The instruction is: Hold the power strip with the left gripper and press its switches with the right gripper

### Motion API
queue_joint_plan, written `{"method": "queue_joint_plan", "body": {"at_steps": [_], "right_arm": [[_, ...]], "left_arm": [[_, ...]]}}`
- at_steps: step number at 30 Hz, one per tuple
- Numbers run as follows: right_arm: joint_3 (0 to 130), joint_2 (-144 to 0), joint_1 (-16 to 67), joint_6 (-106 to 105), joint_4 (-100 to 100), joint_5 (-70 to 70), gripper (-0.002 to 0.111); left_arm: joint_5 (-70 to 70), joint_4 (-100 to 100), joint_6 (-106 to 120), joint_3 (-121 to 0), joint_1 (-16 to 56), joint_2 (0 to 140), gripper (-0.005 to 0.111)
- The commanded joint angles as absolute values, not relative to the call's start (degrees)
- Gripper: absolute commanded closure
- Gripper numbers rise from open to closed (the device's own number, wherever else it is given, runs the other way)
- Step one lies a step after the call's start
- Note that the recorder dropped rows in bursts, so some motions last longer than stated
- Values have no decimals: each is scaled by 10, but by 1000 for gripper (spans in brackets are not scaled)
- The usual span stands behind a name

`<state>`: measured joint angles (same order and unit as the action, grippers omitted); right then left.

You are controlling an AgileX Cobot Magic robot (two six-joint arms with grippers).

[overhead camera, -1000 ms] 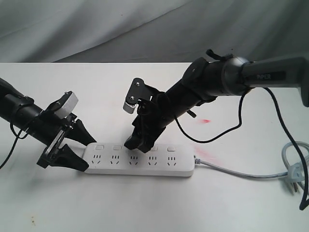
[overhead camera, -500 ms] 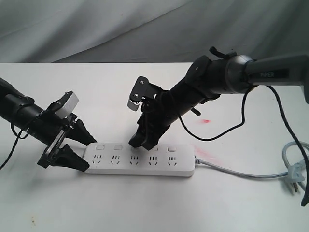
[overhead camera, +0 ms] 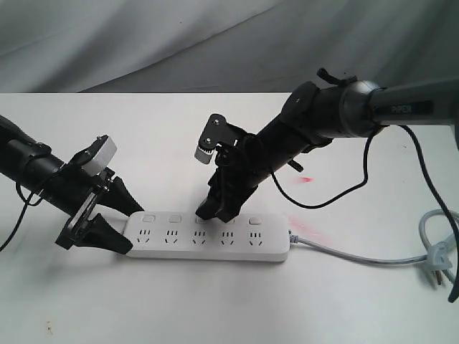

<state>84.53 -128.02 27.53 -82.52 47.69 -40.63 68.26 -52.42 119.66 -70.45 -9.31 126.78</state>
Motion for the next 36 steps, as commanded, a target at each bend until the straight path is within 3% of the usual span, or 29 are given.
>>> {"method": "queue_joint_plan", "body": {"at_steps": [1,15,24,36], "right_arm": [[831,-1305,291,-838,417,-383,44],[831,-1227,298,-850,447,-384,44],[829,-1174,253,-882,480,-436,44],[727,-1175,240,-1018,621,-388,44]], "left_arm": [[676,-525,1199,-709,-91,1266,63],[676,-525,1199,-709,-91,1266,63],[676,-525,1199,-709,-91,1266,63],[676,-525,1199,-709,-91,1266,63]]}}
